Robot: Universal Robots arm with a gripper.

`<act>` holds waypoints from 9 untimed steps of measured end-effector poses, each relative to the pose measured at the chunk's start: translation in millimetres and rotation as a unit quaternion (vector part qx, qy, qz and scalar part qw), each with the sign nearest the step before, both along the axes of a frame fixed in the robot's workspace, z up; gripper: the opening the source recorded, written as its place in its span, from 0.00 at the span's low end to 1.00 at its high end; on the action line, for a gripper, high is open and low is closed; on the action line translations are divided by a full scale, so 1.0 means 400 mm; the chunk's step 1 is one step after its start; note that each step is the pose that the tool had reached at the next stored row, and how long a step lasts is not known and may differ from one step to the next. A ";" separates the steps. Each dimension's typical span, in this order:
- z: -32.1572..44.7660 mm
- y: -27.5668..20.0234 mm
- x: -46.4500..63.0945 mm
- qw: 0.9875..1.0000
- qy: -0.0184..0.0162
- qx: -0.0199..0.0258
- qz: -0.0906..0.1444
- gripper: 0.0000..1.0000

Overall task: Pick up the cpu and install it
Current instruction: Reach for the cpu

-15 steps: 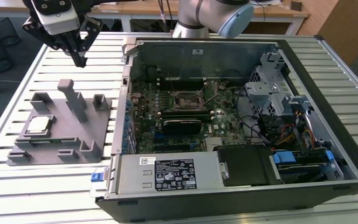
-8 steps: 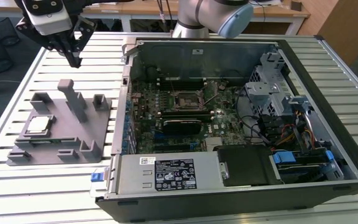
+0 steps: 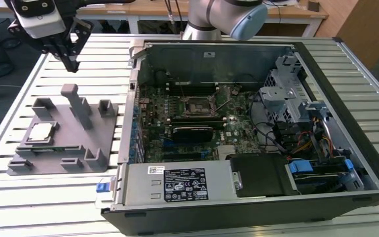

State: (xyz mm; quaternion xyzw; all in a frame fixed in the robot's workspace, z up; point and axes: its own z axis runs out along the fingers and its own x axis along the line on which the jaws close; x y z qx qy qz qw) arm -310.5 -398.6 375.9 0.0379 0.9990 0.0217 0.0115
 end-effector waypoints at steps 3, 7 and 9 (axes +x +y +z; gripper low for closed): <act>-0.001 0.000 -0.011 1.000 0.000 0.000 0.000 0.11; -0.002 0.000 -0.026 1.000 0.000 0.000 0.000 0.11; -0.002 0.000 -0.033 1.000 0.000 0.000 0.000 0.11</act>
